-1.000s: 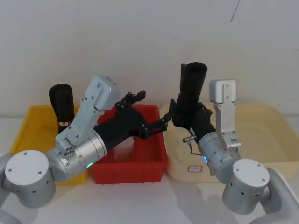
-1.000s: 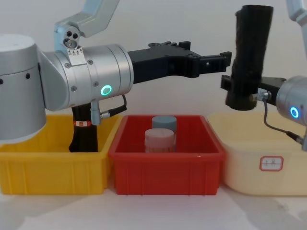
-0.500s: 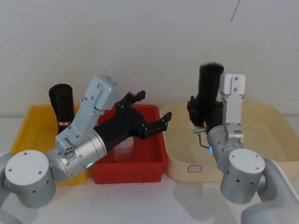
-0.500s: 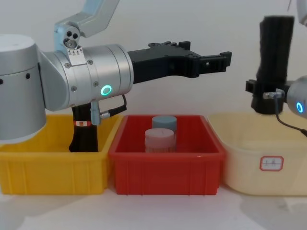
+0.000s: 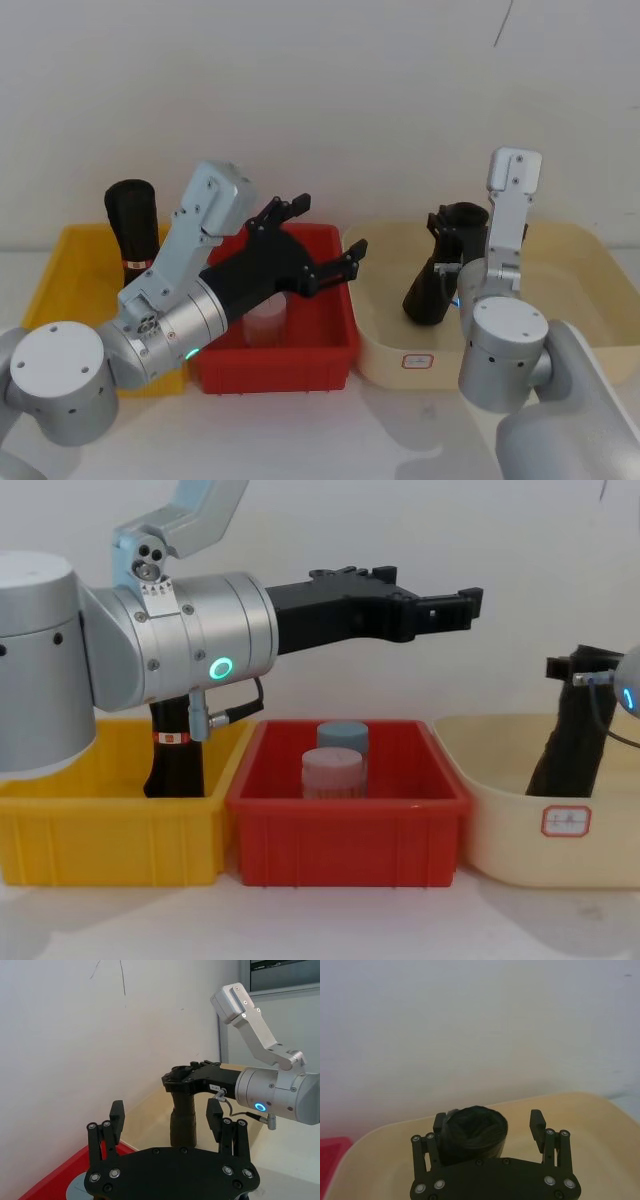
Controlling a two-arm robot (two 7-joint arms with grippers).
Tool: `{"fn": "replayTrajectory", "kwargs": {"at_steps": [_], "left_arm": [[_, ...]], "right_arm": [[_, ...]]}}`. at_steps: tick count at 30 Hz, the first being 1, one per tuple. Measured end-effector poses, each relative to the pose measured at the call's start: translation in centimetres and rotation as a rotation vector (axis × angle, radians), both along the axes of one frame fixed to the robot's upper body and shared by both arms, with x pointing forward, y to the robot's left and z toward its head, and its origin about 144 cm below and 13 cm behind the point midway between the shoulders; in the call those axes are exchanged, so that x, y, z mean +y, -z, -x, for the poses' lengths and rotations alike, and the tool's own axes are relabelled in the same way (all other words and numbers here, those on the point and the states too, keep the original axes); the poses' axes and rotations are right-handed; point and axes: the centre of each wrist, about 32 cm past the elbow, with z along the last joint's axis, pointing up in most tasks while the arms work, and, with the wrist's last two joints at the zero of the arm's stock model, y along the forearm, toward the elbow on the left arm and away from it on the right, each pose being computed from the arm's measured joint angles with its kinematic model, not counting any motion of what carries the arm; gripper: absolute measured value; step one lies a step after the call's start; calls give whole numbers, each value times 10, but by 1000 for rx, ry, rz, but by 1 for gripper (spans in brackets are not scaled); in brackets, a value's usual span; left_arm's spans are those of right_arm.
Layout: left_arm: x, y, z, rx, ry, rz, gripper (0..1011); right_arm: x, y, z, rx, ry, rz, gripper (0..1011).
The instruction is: Pick up the garbage bag with the one hand and transfer it to the other hand.
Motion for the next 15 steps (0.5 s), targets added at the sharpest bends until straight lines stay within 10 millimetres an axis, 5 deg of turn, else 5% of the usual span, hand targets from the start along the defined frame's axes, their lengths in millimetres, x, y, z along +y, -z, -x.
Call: {"fn": "replayTrajectory", "kwargs": {"at_steps": [15], "left_arm": [[14, 0, 18, -22, -94, -2, 1001]], "right_arm": [[5, -2, -13, 31, 122, 5, 1001]]}}
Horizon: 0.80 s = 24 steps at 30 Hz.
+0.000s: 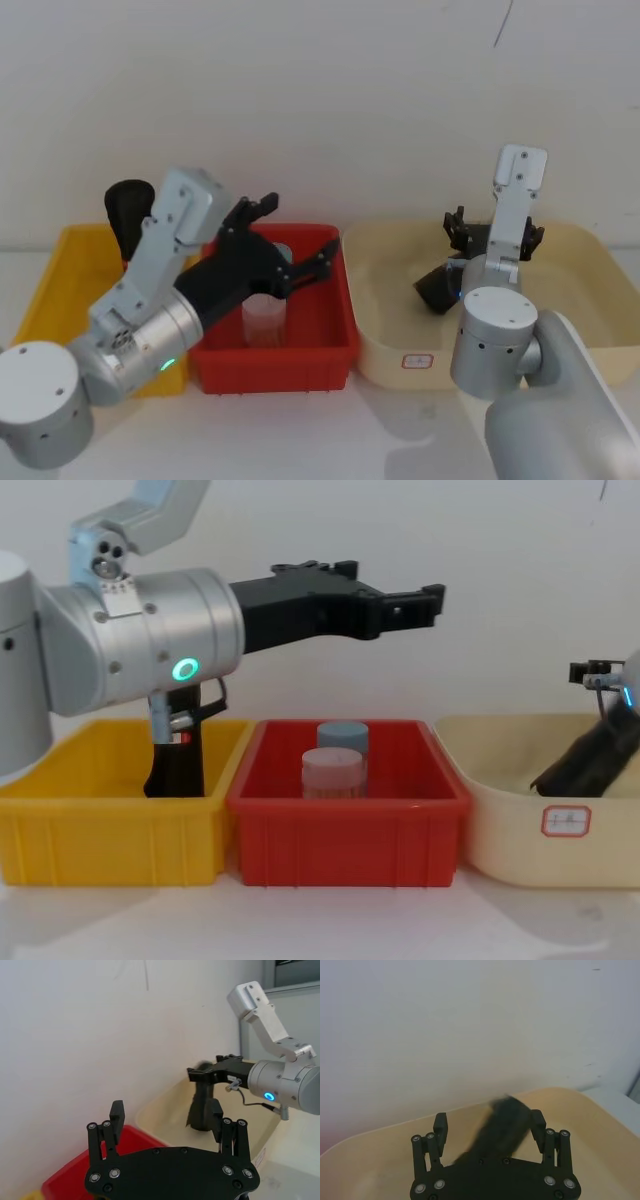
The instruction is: Pick up the garbage bag with the one hand and transfer it to the other hand.
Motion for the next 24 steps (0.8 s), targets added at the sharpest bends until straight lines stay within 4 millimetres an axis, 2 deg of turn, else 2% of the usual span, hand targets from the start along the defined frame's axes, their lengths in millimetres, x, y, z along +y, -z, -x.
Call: {"fn": "replayTrajectory", "kwargs": {"at_steps": [12, 24], "left_arm": [[16, 4, 20, -7, -97, 7, 1001], [25, 8, 31, -4, -154, 17, 1001]], "right_arm": [[1, -1, -3, 8, 32, 2, 1002], [2, -1, -4, 11, 43, 3, 1001]]}}
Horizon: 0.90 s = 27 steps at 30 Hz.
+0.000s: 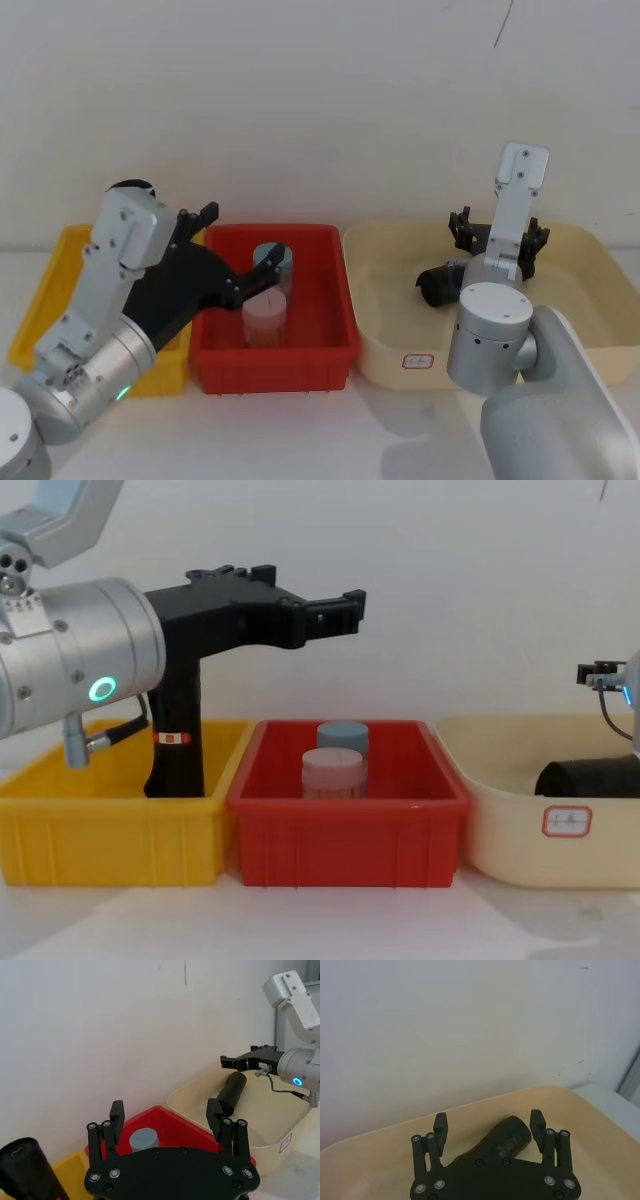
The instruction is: Pick up the garbage bag with the one hand and transfer it to the other hand.
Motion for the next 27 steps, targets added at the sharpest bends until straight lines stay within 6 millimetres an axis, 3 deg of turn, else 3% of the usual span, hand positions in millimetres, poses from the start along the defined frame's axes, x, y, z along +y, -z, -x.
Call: {"fn": "replayTrajectory", "kwargs": {"at_steps": [27], "left_arm": [[13, 4, 18, 7, -60, 14, 1001]], "right_arm": [[0, 0, -1, 1, 6, 0, 1001]]}}
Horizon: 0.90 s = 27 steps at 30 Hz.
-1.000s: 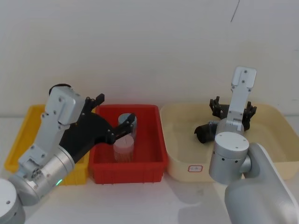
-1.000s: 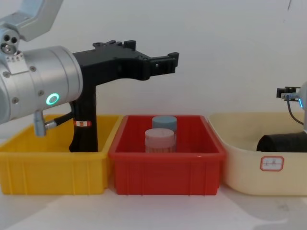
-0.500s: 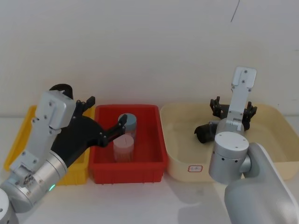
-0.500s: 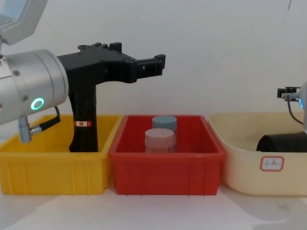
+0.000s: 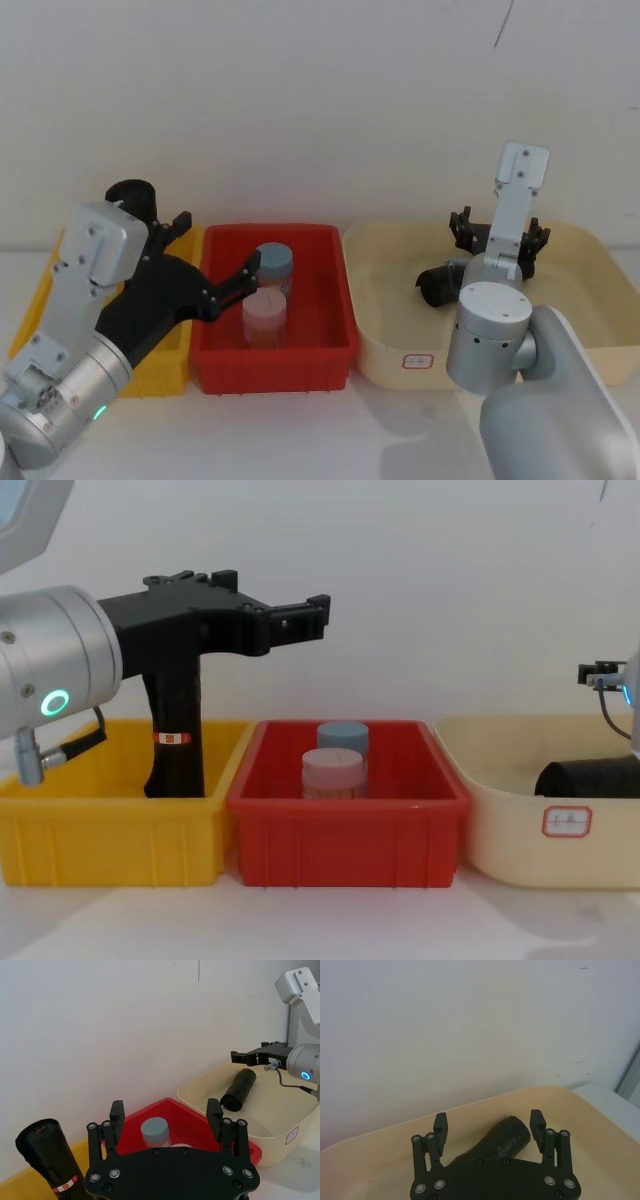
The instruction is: Pick up the garbage bag with the one hand and transfer it to the other hand.
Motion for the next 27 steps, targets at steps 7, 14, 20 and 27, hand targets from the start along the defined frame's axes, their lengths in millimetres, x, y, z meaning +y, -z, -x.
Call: {"fn": "replayTrajectory", "kwargs": {"at_steps": [7, 14, 20, 27], "left_arm": [[1, 0, 2, 2, -4, 1, 1001], [2, 1, 4, 3, -6, 2, 1001], [3, 1, 4, 3, -7, 2, 1001], [3, 1, 5, 3, -8, 2, 1001]], "right_arm": [[0, 0, 0, 0, 1, 0, 1002], [0, 0, 0, 0, 1, 0, 1002], [0, 0, 0, 0, 0, 0, 1002], [0, 0, 0, 0, 0, 0, 1001]]}}
